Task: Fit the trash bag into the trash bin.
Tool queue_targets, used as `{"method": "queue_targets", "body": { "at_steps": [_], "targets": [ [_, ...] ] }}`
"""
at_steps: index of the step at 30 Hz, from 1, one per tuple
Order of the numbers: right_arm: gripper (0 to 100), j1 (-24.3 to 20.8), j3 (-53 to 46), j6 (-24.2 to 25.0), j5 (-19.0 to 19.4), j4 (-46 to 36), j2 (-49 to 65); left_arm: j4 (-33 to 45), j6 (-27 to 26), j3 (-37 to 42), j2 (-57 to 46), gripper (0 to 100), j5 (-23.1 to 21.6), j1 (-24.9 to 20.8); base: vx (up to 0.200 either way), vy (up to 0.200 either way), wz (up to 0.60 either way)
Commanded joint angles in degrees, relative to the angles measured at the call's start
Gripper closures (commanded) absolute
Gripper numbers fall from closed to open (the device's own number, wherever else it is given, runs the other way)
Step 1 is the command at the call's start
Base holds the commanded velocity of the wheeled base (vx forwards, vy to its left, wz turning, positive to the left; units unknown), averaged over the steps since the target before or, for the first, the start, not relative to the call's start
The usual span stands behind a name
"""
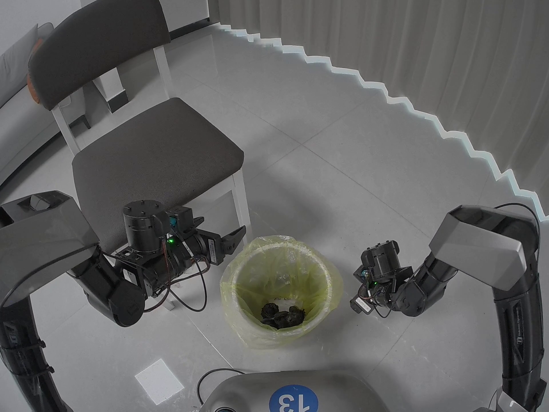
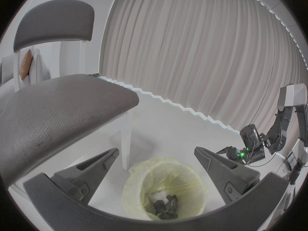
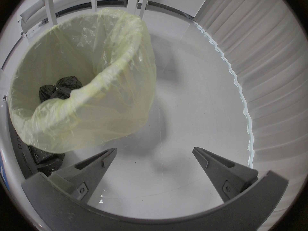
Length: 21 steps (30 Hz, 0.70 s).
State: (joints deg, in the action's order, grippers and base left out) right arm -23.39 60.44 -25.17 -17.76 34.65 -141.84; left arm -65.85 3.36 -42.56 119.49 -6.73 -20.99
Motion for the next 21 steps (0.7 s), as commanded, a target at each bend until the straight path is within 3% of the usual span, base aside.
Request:
{"method": "queue_targets", "body": {
  "at_steps": [1, 7, 16, 18, 21],
  "targets": [
    [0, 0.5, -6.3, 0.2, -0.3, 0.3, 9.5, -1.7, 0.4, 0.9, -1.9, 0, -0.2, -2.6, 0.0, 0.0, 0.0],
    [0, 0.3, -14.6, 0.4, -0.4, 3.3, 23.3, -3.8, 0.3, 5.8, -9.6, 0, -1.4, -3.4, 0.0, 0.0, 0.0],
    [0, -1.1, -26.9, 0.7, -3.1, 7.2, 45.9, -5.5, -0.2, 16.4, -29.1, 0, -2.9, -2.4, 0.0, 0.0, 0.0],
    [0, -0.6, -28.8, 1.3, -3.0, 7.1, 50.1, -4.9, -0.2, 17.6, -32.6, 0, -2.9, -1.2, 0.0, 0.0, 0.0],
    [0, 0.3, -32.6, 7.4, -2.7, 7.1, 60.5, -0.4, -0.3, 21.4, -42.0, 0, -2.8, 5.0, 0.0, 0.0, 0.0]
  ]
}}
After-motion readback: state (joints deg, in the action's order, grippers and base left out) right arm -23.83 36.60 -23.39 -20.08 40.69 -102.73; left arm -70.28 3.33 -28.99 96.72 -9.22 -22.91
